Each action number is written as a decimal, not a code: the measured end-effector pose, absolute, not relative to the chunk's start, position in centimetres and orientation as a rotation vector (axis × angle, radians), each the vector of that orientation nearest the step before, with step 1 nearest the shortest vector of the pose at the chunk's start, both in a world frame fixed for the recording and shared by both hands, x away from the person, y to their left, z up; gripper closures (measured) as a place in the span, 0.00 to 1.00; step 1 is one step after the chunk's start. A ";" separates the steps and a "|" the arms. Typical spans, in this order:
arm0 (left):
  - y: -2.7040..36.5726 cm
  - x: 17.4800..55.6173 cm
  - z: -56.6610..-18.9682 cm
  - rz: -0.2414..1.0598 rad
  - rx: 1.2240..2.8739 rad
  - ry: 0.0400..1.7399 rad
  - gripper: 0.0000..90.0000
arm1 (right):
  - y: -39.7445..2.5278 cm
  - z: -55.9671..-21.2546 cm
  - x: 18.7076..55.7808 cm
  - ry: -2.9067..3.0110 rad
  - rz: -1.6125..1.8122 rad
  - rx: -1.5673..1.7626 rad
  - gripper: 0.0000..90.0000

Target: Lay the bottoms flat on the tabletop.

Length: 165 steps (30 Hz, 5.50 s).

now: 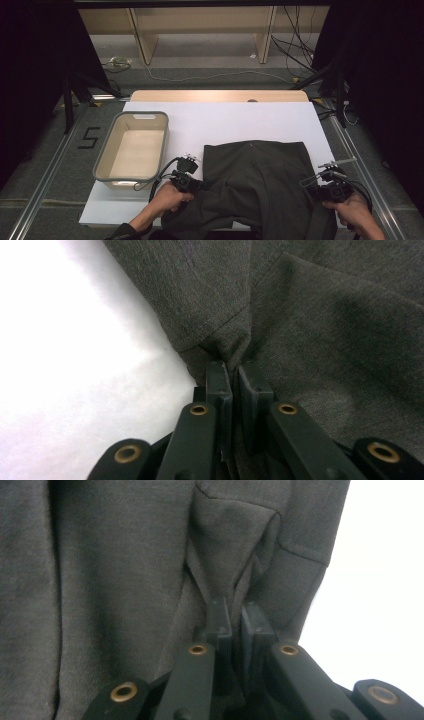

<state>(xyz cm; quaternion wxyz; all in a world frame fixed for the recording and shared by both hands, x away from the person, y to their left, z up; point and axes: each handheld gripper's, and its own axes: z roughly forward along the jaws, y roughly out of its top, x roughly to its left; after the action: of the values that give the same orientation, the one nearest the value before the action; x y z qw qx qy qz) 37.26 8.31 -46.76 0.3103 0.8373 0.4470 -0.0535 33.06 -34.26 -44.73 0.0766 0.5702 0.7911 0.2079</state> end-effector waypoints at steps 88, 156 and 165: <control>9.2 47.7 -34.6 0.215 1.785 1.220 0.97 | -34.6 -36.3 45.5 1.948 0.936 1.566 1.00; 9.5 48.8 -33.1 0.218 1.700 1.233 0.94 | -33.3 -31.5 46.5 1.813 0.957 1.471 0.92; 9.7 47.6 -34.9 0.179 1.763 1.274 0.51 | -35.0 -33.8 44.6 1.882 0.910 1.571 0.51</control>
<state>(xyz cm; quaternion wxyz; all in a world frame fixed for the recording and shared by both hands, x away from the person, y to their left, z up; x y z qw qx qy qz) 47.58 9.66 -34.91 0.4615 0.7167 0.5178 0.0728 44.58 -34.96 -33.82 0.2604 0.5800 0.6948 0.3362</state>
